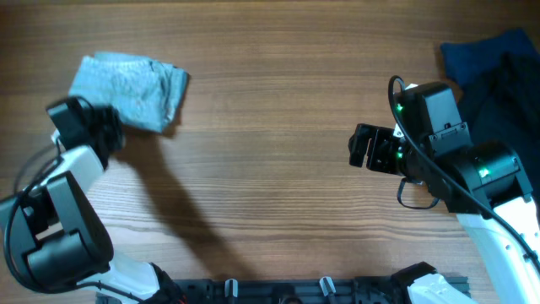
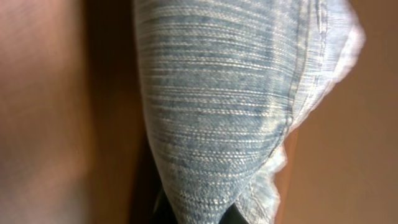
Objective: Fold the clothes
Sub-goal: 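Carry the folded shorts to the upper left table corner with the left gripper, then lower the shorts and release them with the left gripper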
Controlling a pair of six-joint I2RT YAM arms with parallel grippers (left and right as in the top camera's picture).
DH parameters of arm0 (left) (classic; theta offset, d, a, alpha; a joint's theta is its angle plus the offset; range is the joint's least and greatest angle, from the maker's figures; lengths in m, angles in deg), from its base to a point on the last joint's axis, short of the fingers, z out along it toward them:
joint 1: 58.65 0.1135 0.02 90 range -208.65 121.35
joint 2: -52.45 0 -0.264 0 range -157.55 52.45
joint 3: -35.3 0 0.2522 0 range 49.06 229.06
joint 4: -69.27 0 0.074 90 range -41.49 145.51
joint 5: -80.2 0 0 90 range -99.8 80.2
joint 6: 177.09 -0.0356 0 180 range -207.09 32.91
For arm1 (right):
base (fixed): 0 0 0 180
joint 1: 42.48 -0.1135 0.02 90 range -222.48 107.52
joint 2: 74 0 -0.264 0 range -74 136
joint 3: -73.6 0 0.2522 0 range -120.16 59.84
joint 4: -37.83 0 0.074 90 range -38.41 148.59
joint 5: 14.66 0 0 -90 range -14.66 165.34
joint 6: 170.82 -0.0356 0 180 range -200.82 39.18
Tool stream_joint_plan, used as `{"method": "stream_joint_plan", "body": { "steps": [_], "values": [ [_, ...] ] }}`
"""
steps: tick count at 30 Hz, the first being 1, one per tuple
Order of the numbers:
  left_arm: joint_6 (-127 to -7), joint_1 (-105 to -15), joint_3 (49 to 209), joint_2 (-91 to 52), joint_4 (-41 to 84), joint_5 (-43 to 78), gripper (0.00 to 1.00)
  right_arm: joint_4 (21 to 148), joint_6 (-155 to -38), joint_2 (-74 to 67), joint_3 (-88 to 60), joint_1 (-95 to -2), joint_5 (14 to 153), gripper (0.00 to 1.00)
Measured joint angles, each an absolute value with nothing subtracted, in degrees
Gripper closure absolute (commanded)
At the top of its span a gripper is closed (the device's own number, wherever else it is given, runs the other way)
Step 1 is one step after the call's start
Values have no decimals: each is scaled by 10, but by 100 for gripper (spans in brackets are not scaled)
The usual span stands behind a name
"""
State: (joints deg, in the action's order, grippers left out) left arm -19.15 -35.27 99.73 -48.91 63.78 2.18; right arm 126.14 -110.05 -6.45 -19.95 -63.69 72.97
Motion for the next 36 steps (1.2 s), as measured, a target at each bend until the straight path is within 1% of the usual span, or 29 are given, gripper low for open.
{"method": "stream_joint_plan", "body": {
  "steps": [3, 8, 14, 17, 23, 28, 32, 34, 36],
  "values": [
    [-209, -362, 1074, -506, 620, 4, 96, 1261, -1101, -65, -200, -637, 730, 0],
    [-213, -368, 1146, -546, 622, -13, 95, 1261, -1101, -65, -200, -637, 730, 0],
    [-208, -368, 1156, -621, 649, -34, 95, 1261, -1101, -65, -200, -637, 730, 0],
    [-204, -368, 1156, -681, 695, -40, 94, 1261, -1101, -65, -200, -637, 730, 0],
    [-201, -368, 1169, -730, 777, -39, 95, 1261, -1101, -65, -200, -637, 730, 0],
    [-175, -370, 1198, -760, 793, -38, 95, 1261, -1101, -65, -200, -637, 730, 0],
    [-163, -375, 1230, -782, 795, -43, 88, 1261, -1101, -65, -200, -637, 730, 0],
    [-160, -379, 1234, -785, 795, -51, 86, 1261, -1101, -65, -200, -637, 730, 0],
    [-160, -382, 1238, -786, 793, -57, 81, 1261, -1101, -65, -200, -637, 730, 0]
  ]
}}
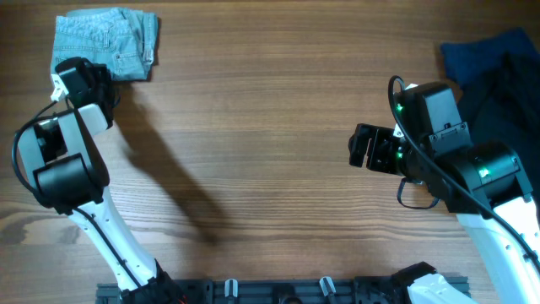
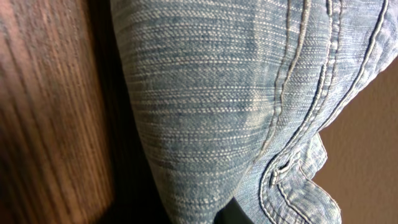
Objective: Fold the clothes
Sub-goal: 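Lower the shorts and release them with the left gripper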
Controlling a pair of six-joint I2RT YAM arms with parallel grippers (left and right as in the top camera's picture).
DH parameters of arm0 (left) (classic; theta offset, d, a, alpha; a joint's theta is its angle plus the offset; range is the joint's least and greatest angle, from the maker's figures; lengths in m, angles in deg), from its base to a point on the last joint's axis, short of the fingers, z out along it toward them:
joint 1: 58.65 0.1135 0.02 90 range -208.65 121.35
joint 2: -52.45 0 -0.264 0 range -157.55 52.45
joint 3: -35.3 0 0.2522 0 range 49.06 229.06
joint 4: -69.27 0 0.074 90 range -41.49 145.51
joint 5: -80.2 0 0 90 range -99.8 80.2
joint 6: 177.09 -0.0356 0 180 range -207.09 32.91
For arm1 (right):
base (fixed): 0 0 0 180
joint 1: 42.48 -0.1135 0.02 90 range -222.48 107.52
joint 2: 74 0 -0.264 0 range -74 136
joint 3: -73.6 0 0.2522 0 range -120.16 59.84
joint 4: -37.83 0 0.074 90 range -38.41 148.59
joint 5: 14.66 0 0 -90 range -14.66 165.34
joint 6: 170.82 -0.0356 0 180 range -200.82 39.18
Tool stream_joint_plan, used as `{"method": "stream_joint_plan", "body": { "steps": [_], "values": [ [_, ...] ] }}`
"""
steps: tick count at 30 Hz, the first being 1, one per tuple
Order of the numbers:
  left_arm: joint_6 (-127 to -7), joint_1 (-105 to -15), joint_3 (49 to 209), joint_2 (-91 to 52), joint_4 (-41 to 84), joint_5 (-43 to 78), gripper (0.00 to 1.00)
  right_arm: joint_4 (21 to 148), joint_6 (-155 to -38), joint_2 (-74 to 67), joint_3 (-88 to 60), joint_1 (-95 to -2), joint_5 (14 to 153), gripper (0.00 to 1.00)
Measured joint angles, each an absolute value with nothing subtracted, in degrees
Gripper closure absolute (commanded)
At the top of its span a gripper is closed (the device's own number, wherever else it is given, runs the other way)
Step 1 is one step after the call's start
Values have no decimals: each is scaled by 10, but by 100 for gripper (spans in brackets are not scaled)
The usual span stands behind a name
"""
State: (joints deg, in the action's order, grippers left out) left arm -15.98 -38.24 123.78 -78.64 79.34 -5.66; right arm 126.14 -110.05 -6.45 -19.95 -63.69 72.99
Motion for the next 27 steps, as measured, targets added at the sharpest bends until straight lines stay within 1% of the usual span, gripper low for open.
{"method": "stream_joint_plan", "body": {
  "steps": [2, 4, 10, 16, 19, 24, 27],
  "values": [
    [-160, -384, 1239, -788, 793, -59, 73, 1261, -1101, -65, -200, -637, 730, 1],
    [-158, -386, 1241, -790, 789, -59, 69, 1261, -1101, -65, -200, -637, 730, 0],
    [-159, -385, 1248, -790, 782, -46, 69, 1261, -1101, -65, -200, -637, 730, 0],
    [-182, -366, 1248, -790, 779, 0, 70, 1261, -1101, -65, -200, -637, 730, 0],
    [-205, -362, 1248, -790, 782, 13, 65, 1261, -1101, -65, -200, -637, 730, 0],
    [-243, -360, 1248, -793, 791, 21, 64, 1261, -1101, -65, -200, -637, 730, 0],
    [-264, -360, 1250, -793, 791, 23, 60, 1261, -1101, -65, -200, -637, 730, 0]
  ]
}}
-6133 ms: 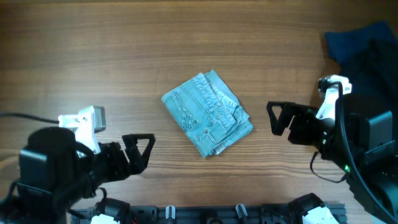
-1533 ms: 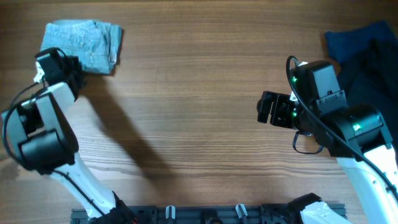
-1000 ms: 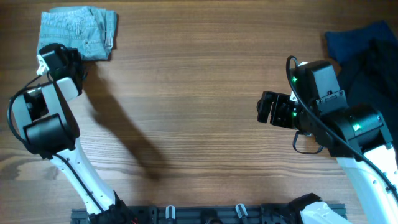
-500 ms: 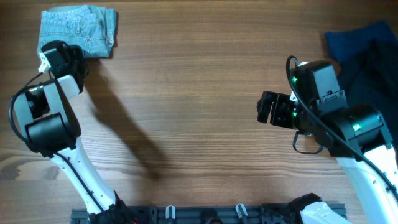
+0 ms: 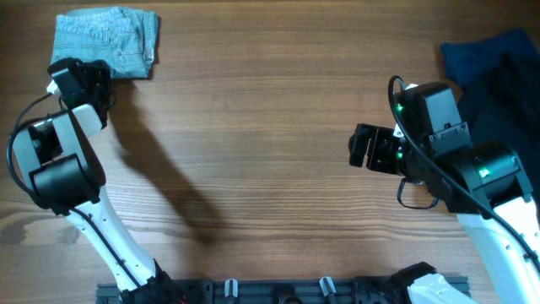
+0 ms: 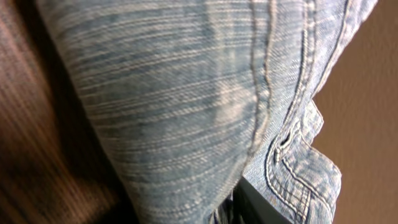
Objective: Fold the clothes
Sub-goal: 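Lower the shorts and release them with the left gripper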
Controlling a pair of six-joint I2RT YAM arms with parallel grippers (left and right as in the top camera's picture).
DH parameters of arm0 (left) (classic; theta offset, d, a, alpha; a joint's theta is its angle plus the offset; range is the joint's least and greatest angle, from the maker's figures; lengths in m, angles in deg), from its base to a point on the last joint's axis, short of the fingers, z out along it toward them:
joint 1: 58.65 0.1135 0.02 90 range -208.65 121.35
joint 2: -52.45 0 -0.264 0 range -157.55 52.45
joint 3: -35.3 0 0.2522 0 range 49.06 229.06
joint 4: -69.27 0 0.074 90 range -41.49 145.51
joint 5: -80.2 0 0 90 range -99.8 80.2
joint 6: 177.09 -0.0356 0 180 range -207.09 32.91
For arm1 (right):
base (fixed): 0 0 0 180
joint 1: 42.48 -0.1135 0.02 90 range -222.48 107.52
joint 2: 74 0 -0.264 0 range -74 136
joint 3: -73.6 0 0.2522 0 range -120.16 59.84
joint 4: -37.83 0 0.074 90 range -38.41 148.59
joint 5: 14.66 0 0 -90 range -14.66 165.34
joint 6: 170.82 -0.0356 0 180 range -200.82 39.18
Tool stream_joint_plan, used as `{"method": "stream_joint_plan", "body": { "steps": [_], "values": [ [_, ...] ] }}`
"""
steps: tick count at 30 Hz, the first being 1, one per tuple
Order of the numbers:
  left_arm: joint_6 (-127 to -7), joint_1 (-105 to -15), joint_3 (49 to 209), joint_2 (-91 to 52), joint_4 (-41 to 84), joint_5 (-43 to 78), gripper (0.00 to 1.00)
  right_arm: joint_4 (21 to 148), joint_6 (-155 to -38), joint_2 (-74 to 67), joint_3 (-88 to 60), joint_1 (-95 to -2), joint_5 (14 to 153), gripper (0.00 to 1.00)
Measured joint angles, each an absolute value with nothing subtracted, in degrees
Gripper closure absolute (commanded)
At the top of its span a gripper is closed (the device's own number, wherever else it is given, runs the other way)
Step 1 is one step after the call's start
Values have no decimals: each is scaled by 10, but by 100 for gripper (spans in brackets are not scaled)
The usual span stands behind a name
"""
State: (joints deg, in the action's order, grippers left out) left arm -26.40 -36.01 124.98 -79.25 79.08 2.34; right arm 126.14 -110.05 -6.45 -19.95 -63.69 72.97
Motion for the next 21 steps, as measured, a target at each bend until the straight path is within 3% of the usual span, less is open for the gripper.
{"method": "stream_joint_plan", "body": {
  "steps": [8, 11, 13, 15, 17, 19, 21],
  "values": [
    [-292, -360, 1257, -793, 778, 26, 57, 1261, -1101, -65, -200, -637, 730, 0],
    [-296, -359, 1262, -793, 770, 31, 42, 1261, -1101, -65, -200, -637, 730, 0],
    [-300, -356, 1265, -793, 768, 44, 37, 1261, -1101, -65, -200, -637, 730, 0],
    [-301, -352, 1268, -792, 769, 60, 21, 1261, -1101, -65, -200, -637, 730, 0],
    [-304, -348, 1271, -791, 770, 80, 16, 1261, -1101, -65, -200, -637, 730, 0],
    [-305, -342, 1273, -789, 771, 101, 1, 1261, -1101, -65, -200, -637, 730, 0],
    [-309, -339, 1274, -785, 769, 117, 1, 1261, -1101, -65, -200, -637, 730, 0]
  ]
}}
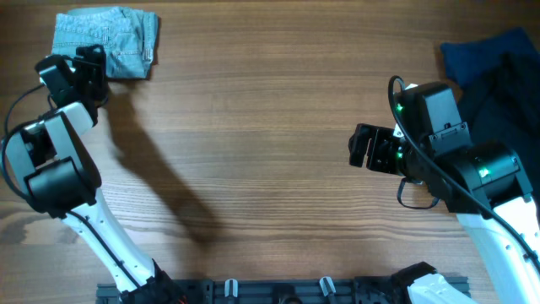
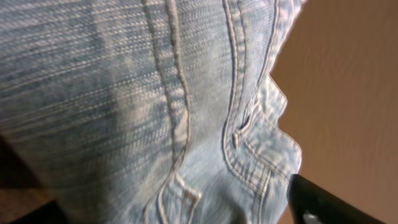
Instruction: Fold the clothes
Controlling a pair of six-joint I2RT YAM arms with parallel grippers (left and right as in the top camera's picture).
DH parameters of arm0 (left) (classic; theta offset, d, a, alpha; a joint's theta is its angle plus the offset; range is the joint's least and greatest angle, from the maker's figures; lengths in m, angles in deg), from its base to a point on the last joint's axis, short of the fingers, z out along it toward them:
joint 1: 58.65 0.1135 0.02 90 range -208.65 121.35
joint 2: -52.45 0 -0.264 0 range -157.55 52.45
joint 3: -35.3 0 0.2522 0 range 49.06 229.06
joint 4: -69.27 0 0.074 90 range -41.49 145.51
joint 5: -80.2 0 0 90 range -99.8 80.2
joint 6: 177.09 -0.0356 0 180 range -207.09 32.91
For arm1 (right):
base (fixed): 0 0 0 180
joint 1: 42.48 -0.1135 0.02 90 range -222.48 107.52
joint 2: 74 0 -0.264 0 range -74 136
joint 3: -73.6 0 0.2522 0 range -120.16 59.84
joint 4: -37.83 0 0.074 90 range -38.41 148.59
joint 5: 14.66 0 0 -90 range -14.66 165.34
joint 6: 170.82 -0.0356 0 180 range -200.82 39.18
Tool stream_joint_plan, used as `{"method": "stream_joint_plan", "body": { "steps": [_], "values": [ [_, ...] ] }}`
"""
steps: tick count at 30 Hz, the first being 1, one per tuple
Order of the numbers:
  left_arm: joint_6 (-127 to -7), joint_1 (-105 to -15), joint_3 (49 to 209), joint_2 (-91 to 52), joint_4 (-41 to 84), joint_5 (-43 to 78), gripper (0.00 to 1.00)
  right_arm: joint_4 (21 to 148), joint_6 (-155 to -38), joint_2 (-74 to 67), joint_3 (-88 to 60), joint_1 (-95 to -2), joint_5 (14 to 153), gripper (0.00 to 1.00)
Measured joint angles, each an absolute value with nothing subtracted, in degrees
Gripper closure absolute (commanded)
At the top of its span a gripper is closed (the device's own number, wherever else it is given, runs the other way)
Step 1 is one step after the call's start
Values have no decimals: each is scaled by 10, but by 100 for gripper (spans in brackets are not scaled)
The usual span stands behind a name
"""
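Note:
A folded pair of light denim shorts (image 1: 105, 32) lies flat at the table's far left corner. My left gripper (image 1: 87, 63) sits at the shorts' near edge, jaws open. In the left wrist view the denim (image 2: 143, 93) with its seams fills nearly the whole frame, and one black fingertip (image 2: 317, 202) stands off to the lower right. A heap of dark blue clothes (image 1: 498, 63) lies at the far right. My right gripper (image 1: 364, 148) hovers open over bare wood, left of that heap, holding nothing.
The brown wooden table (image 1: 253, 127) stretches between the two arms. A black rail (image 1: 321, 289) runs along the near edge. The right arm's body (image 1: 472, 177) stands close to the dark clothes.
My left gripper has shifted slightly back and left at the shorts' edge, and its jaws have spread wider. The shorts lie where they were. The right arm has not moved.
My left gripper first held a bunched denim bundle nearer the middle left of the table. Then the shorts lay folded at the far left corner, the gripper still pinching their edge. After that the fingers eased apart, and now they are open.

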State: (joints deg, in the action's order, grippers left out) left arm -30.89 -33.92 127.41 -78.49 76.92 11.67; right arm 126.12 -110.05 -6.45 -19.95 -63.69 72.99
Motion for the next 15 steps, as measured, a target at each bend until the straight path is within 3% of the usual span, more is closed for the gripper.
{"method": "stream_joint_plan", "body": {
  "steps": [4, 15],
  "values": [
    [-308, -334, 1271, -770, 738, 142, 0, 1261, -1101, -64, -200, -637, 730, 0],
    [-309, -332, 1250, -632, 480, 163, 0, 1261, -1101, -64, -200, -637, 730, 0]
  ]
}}
